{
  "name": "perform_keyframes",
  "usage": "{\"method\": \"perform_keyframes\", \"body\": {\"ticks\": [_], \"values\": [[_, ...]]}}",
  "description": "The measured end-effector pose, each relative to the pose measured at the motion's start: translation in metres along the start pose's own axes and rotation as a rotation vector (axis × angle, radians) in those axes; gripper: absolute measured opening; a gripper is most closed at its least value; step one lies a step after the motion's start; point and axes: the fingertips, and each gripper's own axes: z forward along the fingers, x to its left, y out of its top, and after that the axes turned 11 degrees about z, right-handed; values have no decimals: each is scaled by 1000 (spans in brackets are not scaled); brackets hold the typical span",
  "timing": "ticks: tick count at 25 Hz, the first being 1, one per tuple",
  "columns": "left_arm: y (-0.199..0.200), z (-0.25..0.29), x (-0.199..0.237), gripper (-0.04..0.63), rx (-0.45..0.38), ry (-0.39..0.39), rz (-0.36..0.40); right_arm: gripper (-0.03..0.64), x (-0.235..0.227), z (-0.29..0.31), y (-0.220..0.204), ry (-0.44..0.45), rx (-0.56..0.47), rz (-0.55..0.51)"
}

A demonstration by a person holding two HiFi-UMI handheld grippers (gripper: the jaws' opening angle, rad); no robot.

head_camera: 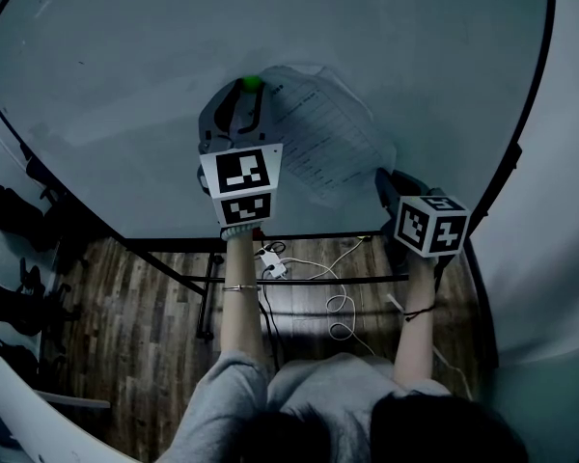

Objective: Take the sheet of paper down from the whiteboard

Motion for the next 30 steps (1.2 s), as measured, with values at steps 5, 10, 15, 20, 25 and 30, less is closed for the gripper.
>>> {"method": "perform_keyframes", "body": {"ticks": [5,10,15,20,25,30], "values": [[-1,2,8,130,-2,0,-14,2,-3,2,-2,-29,19,14],[-1,1,11,130,3,8,-5,2,-4,-1,-2,-36,19,18],[-1,-2,10,130,4,11,0,2,-4,-8,0,-31,5,20],[1,0,16,130,7,9,-11,2,-2,-9,4,-43,13,28],[0,-6,-5,130,5,13,-8,2,-26,-24,-10,-47,16,29],[0,-7,-11,130,-2,5,-15,2,-26,-28,-9,-35,1,25]]}}
